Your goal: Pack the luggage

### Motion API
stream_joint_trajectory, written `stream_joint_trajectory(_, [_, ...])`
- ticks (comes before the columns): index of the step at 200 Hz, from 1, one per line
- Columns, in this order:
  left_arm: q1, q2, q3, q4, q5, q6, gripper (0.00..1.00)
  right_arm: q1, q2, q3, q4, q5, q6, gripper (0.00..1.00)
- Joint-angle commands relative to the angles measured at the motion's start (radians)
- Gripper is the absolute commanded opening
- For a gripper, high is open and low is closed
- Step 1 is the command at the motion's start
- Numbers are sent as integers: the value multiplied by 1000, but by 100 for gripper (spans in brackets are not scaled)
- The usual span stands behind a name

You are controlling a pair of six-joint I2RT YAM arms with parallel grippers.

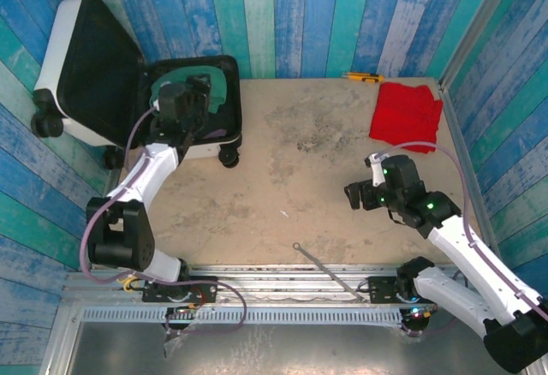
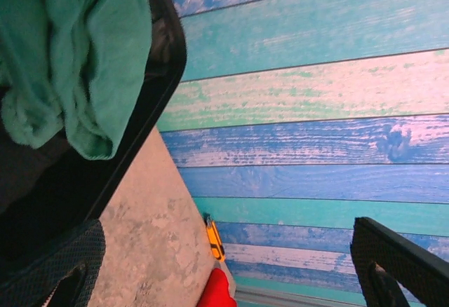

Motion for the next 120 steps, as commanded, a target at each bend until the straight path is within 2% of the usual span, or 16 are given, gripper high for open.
stream_joint_trajectory(1, [2,-81,44,-94,-80,123,94,-4,-20,-6,-15,-12,11,100])
stream_joint_trajectory(28, [2,-141,17,-159,-131,295,95,-3,-22,-13,-9,-17,13,100])
stream_joint_trajectory(52, [2,-170,-56,-173,-144,371,96,-3,-17,-19,0,-14,10,100])
stream_joint_trajectory(63, [2,-175,-94,-146,-139,395,100,-2,-10,-18,2,-14,9,100])
stream_joint_trajectory(86, [5,-154,-163,-43,-110,462,86,-3,2,-14,1,-16,5,100])
stream_joint_trajectory(109, [8,-89,-138,-87,-107,600,77,-2,-10,-16,-6,-13,6,100])
stream_joint_trajectory(120, [28,-68,-147,-85,-90,626,73,-3,-24,-23,-3,-8,8,100])
